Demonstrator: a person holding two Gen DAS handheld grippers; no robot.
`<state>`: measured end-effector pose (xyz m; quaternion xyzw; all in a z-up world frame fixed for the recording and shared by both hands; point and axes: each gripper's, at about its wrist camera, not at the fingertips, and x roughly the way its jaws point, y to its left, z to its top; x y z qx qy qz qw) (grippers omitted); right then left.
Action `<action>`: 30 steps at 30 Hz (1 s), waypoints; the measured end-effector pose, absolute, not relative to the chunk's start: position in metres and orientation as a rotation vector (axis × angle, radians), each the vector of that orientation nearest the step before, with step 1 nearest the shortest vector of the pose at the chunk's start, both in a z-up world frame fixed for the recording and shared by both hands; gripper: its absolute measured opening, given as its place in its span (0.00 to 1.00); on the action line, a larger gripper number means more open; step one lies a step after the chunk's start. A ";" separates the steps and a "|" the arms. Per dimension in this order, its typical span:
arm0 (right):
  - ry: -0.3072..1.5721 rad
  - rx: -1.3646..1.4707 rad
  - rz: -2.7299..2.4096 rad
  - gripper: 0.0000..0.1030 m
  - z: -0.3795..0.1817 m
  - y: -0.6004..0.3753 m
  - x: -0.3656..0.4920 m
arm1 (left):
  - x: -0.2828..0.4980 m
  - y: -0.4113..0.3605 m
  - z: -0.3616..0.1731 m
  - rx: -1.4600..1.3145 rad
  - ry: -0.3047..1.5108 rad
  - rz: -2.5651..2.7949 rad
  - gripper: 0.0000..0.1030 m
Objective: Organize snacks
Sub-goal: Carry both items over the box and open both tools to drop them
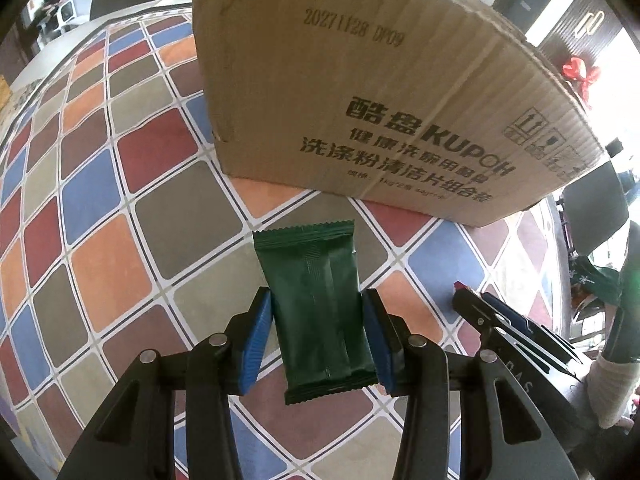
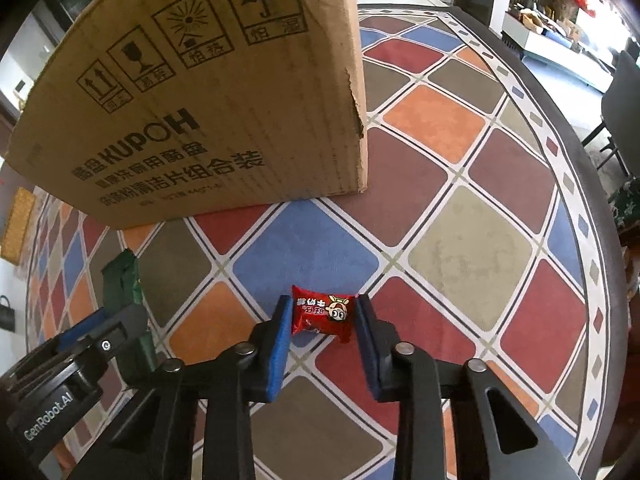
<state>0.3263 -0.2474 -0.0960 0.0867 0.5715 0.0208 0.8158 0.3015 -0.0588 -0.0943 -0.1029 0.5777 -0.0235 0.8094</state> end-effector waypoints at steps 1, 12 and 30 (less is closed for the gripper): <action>1.214 0.197 0.050 0.29 -0.095 -0.248 0.325 | 0.301 -0.059 -0.092 -0.216 1.229 -0.058 0.43; 1.127 0.207 0.099 0.29 -0.060 -0.236 0.308 | 0.294 -0.047 -0.059 -0.185 1.138 -0.124 0.43; 0.878 0.180 0.153 0.29 0.035 -0.227 0.279 | 0.284 -0.041 0.030 -0.162 0.918 -0.229 0.43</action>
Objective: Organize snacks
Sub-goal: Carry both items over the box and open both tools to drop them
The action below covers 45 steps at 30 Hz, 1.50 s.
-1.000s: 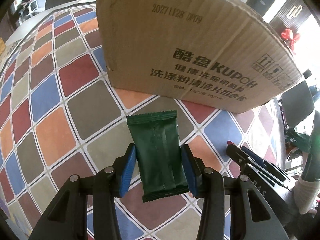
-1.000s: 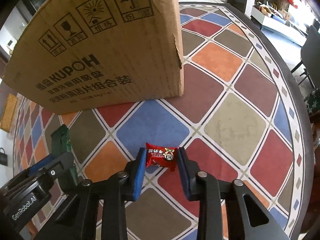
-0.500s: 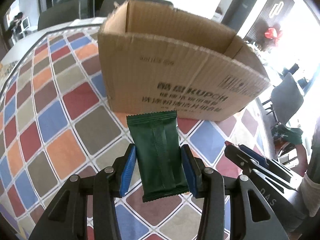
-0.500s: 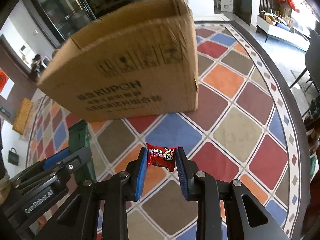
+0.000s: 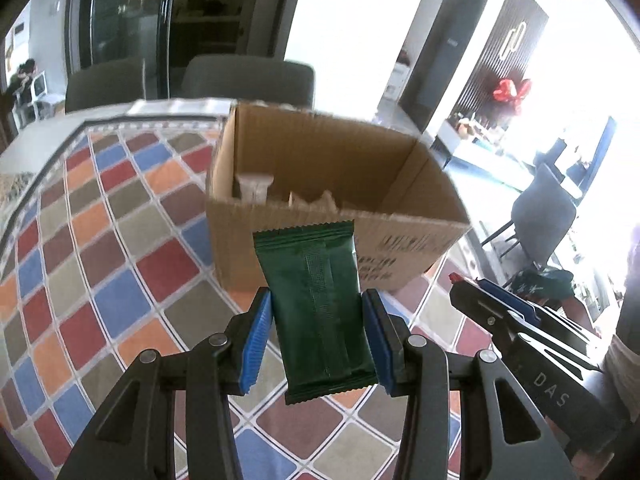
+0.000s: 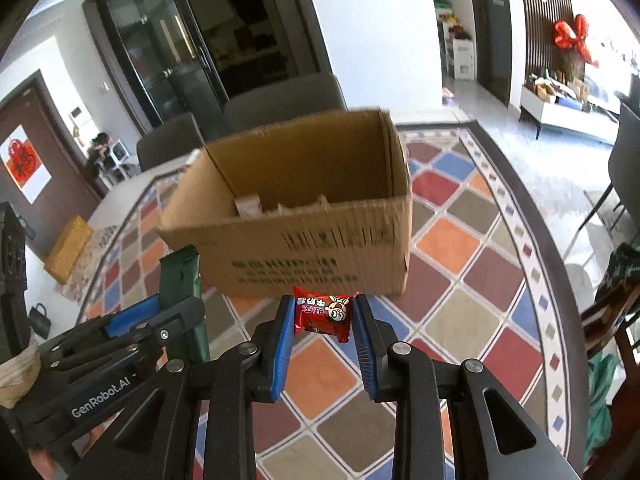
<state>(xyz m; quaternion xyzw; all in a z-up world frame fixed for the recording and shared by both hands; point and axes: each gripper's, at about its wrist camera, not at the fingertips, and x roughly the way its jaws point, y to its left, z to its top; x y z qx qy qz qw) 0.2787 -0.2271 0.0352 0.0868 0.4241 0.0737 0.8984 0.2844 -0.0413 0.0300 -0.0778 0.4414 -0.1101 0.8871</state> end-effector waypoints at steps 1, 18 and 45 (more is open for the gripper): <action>0.865 0.180 0.157 0.29 0.040 -0.227 0.278 | 0.285 -0.041 0.035 -0.157 0.904 -0.234 0.43; 0.774 0.115 0.174 0.29 0.094 -0.222 0.307 | 0.311 -0.039 0.095 -0.075 0.796 -0.229 0.43; 0.859 -0.006 0.148 0.29 0.089 -0.202 0.380 | 0.410 -0.033 0.072 -0.035 0.947 -0.219 0.44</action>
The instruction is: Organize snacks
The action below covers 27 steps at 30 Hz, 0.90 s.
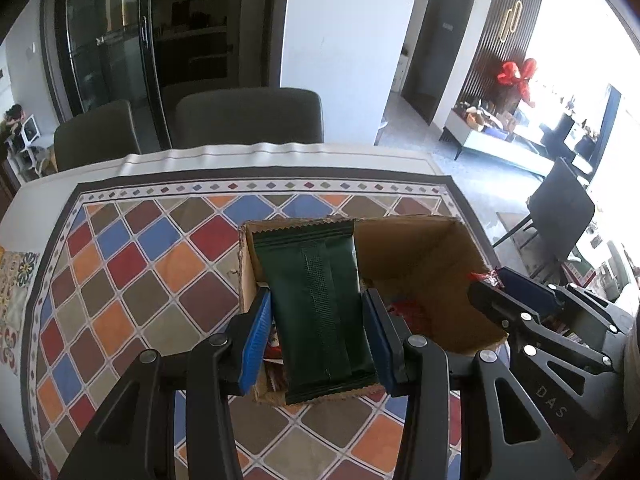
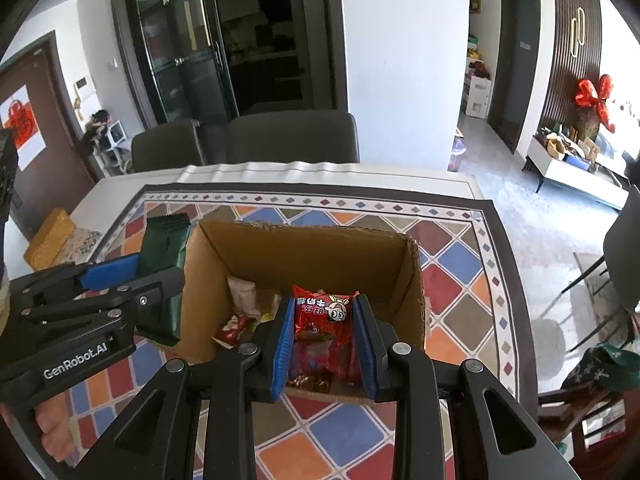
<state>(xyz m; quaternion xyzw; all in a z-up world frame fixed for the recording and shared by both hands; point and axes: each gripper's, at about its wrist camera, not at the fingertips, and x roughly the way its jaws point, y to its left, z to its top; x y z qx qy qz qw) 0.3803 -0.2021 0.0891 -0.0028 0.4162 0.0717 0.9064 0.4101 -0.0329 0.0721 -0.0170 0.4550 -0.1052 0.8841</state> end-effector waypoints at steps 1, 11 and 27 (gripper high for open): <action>0.863 -0.009 0.146 0.29 0.088 -0.201 0.382 | 0.413 -0.034 0.070 -0.032 0.957 -0.220 0.44; 0.914 -0.002 0.123 0.40 0.074 -0.203 0.398 | 0.414 -0.034 0.063 0.022 0.962 -0.161 0.52; 0.811 0.026 0.116 0.57 0.092 -0.211 0.327 | 0.315 -0.029 0.092 0.057 0.766 -0.108 0.63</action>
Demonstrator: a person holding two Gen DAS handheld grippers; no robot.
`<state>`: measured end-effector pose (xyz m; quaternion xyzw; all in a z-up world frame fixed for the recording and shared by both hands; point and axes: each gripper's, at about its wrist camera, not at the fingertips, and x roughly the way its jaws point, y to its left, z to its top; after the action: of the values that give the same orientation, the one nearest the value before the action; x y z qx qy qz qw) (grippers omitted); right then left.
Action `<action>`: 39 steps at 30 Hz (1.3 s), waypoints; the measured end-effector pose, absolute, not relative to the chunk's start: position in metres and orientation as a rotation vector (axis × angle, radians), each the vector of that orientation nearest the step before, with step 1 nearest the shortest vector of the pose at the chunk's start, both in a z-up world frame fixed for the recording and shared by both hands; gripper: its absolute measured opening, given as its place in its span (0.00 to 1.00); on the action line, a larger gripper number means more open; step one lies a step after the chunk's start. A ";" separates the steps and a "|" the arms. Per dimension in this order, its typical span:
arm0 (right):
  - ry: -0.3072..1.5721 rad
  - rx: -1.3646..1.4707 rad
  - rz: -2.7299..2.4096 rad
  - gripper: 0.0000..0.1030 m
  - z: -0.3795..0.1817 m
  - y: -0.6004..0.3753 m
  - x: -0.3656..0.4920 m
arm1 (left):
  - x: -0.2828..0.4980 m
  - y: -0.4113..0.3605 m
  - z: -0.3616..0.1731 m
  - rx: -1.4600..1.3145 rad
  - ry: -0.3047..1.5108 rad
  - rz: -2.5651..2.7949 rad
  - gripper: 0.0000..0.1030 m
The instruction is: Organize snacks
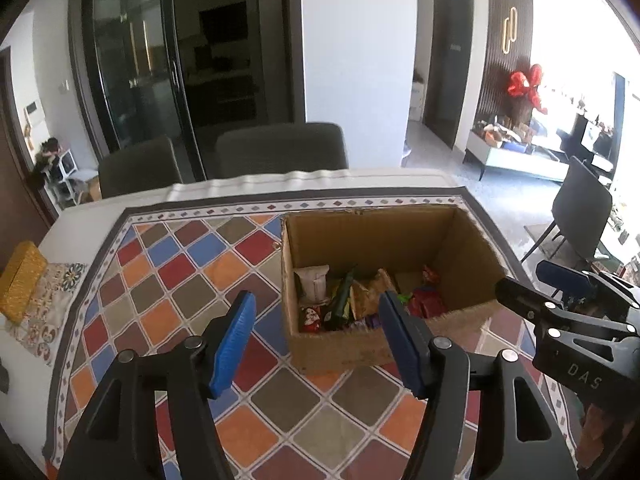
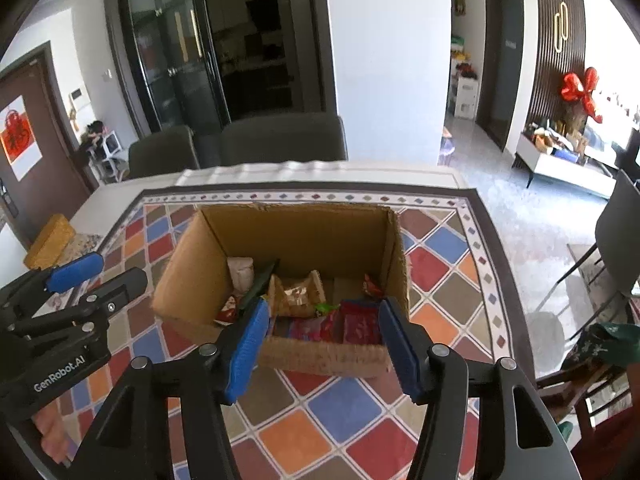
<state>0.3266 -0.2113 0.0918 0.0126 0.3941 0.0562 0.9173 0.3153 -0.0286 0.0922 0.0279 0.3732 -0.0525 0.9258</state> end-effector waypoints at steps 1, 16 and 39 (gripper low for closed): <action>0.803 0.027 0.118 0.58 0.094 -0.212 0.320 | 0.305 -0.028 0.095 0.053 0.749 -0.111 0.65; 0.649 0.035 0.055 0.75 0.111 -0.227 0.223 | 0.210 -0.032 0.112 0.095 0.565 -0.076 0.93; 0.488 0.010 0.016 0.89 0.117 -0.229 0.139 | 0.129 -0.026 0.112 0.060 0.484 -0.060 1.00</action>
<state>0.1387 -0.2295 0.1166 0.0049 0.2416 0.0080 0.9703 0.1291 -0.0258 0.1125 0.0298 0.2394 -0.0299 0.9700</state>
